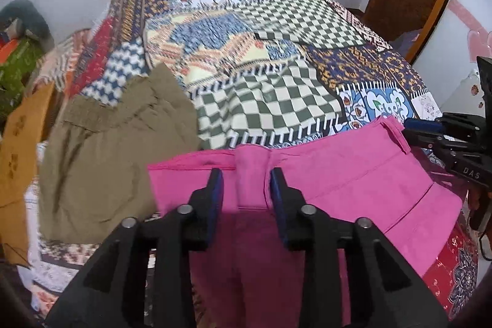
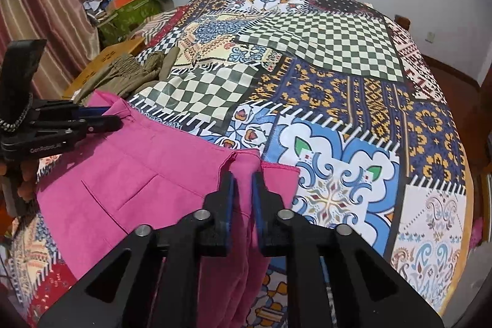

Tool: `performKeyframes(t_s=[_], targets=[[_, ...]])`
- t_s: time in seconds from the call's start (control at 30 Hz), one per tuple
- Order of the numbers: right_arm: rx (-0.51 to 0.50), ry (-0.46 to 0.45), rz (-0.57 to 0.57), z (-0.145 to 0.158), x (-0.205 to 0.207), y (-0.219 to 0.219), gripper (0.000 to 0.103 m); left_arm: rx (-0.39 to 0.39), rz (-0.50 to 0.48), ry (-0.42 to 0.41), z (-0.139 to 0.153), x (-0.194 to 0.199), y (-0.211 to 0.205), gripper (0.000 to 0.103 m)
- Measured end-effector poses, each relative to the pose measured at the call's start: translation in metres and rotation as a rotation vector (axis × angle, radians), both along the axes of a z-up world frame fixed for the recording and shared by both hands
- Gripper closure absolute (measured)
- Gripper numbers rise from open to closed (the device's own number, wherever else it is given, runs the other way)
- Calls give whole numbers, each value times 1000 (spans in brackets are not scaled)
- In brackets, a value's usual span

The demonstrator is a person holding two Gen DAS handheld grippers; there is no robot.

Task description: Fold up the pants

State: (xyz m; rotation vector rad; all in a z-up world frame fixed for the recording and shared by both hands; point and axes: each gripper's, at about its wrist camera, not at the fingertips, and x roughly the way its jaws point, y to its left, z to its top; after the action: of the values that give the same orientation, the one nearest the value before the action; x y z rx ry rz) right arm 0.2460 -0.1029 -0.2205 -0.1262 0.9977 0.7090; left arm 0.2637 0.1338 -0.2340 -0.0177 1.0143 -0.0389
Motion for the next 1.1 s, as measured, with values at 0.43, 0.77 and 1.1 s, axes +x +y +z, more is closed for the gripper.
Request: performKeyframes(t_s=[0.43, 0.77, 1.1], targets=[[76, -37, 51, 45, -32, 0, 72, -74, 25, -97, 54, -42, -2, 68], [43, 28, 118, 12, -60, 22, 63, -60, 1, 59, -8, -70, -24, 60], [37, 34, 64, 9, -76, -15, 62, -54, 104, 53, -13, -112, 9, 49]])
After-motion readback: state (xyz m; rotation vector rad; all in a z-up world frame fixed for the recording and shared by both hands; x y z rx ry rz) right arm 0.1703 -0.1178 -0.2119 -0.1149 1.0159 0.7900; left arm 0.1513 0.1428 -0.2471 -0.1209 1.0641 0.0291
